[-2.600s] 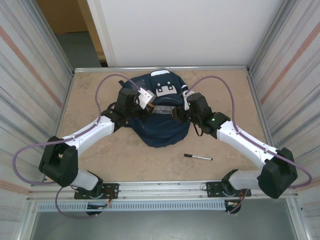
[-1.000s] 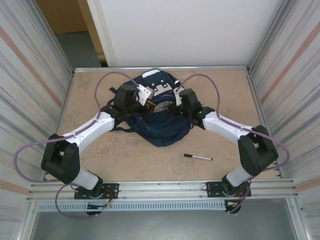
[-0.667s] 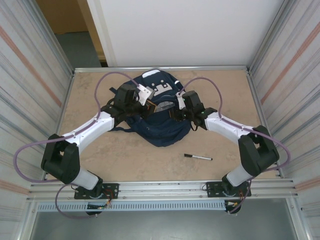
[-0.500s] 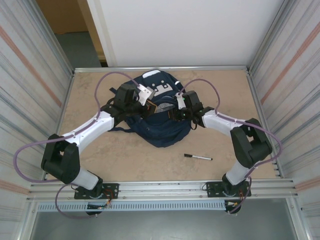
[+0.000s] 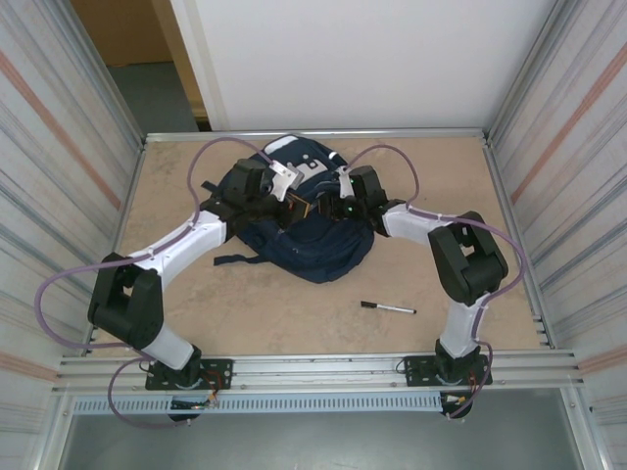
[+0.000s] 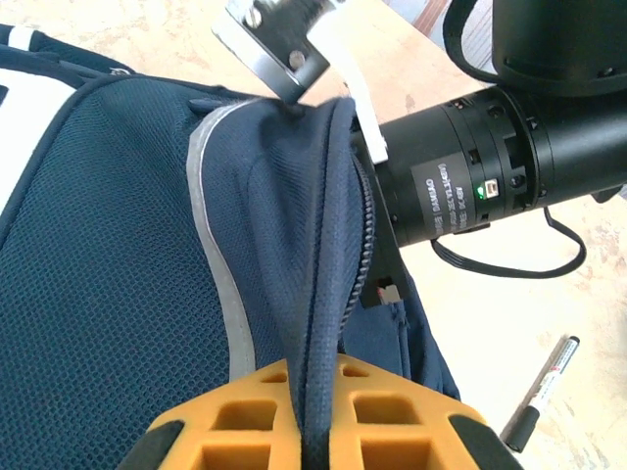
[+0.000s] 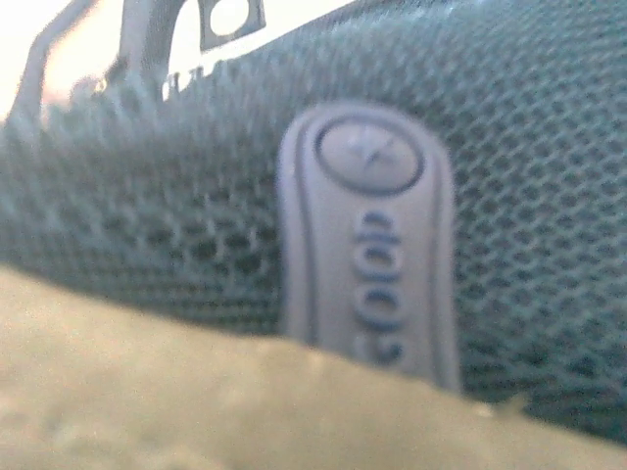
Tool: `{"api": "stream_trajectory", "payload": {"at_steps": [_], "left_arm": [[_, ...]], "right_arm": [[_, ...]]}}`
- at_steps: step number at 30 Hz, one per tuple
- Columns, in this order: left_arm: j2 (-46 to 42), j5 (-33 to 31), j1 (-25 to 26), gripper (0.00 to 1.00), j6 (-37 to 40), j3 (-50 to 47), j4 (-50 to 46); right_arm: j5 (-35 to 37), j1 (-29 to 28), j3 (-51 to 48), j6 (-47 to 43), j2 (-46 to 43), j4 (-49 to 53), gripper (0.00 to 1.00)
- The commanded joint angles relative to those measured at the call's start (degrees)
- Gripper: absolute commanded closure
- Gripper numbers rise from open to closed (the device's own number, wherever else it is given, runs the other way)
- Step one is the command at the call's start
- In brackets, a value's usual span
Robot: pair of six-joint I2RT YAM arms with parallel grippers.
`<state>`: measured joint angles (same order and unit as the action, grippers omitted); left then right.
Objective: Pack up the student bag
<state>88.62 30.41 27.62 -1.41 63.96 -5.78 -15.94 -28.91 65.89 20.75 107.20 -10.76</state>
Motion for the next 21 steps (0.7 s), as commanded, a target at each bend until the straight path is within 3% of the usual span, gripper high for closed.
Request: {"api": "stream_trajectory", "payload": {"at_steps": [1, 7, 10, 17, 21], "left_arm": [[-1.7, 6.7, 0.7, 1.00, 0.1, 1.7, 4.9], [-1.9, 5.1, -0.8, 1.00, -1.5, -0.2, 6.1], [-1.8, 3.8, -0.9, 1.00, -1.7, -0.6, 6.5], [-1.3, -1.1, -1.4, 1.00, -2.3, -0.8, 4.9], [-0.6, -0.4, -1.4, 1.00, -1.6, 0.2, 2.1]], "right_arm": [[-1.5, -1.1, 4.5, 3.4, 2.0, -6.4, 0.72], [-8.1, -1.0, 6.4, 7.9, 3.2, -8.5, 0.70], [-7.5, -0.7, 4.9, 8.5, -0.2, -1.6, 0.69], [-4.7, 1.0, -4.9, 4.4, -15.3, 17.1, 0.54], [2.8, 0.9, -8.1, 6.4, -23.2, 29.7, 0.51]]}}
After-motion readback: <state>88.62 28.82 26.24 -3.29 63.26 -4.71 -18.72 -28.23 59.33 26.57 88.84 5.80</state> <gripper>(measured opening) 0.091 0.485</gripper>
